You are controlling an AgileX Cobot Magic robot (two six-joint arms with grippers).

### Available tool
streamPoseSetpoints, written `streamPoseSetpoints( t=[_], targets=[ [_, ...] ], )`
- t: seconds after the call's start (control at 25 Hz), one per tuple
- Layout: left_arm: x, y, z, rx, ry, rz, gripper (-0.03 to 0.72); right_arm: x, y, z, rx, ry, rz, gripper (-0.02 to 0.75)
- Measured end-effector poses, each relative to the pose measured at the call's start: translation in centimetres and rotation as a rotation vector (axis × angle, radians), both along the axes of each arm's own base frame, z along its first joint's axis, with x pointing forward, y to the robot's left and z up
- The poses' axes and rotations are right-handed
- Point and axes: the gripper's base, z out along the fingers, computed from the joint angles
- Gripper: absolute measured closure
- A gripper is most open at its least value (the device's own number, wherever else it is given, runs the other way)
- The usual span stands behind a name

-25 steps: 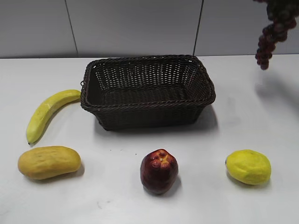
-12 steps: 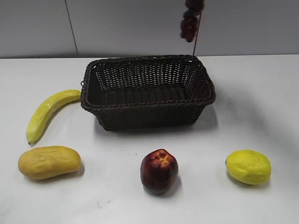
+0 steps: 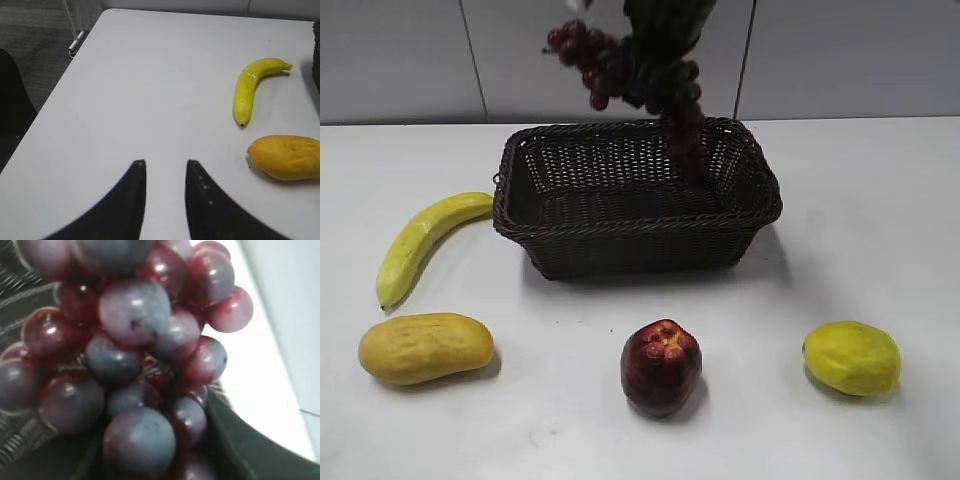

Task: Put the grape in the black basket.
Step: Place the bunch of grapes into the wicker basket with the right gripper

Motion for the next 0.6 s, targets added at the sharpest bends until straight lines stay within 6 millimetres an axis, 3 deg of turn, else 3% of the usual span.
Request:
streamPoseSetpoints(
  t=[0.32, 0.48, 0.52, 0.6],
  targets=[
    [0.0, 0.0, 0.0, 0.000, 0.000, 0.000, 0.471, 0.4, 1.2, -7.2, -0.126, 0.139, 0.085, 0.420],
    [0.0, 0.0, 0.0, 0.000, 0.000, 0.000, 0.471, 0.1, 1.2, -8.4, -0.140, 0.184, 0.102, 0.420],
    [0.0, 0.0, 0.0, 0.000, 0.000, 0.000, 0.471, 0.0, 1.1, -8.4, -0.145, 0.193, 0.105, 0.397],
    [0.0, 0.0, 0.0, 0.000, 0.000, 0.000, 0.471, -0.1, 1.1, -8.5, -0.153, 0.207, 0.109, 0.247]
  ],
)
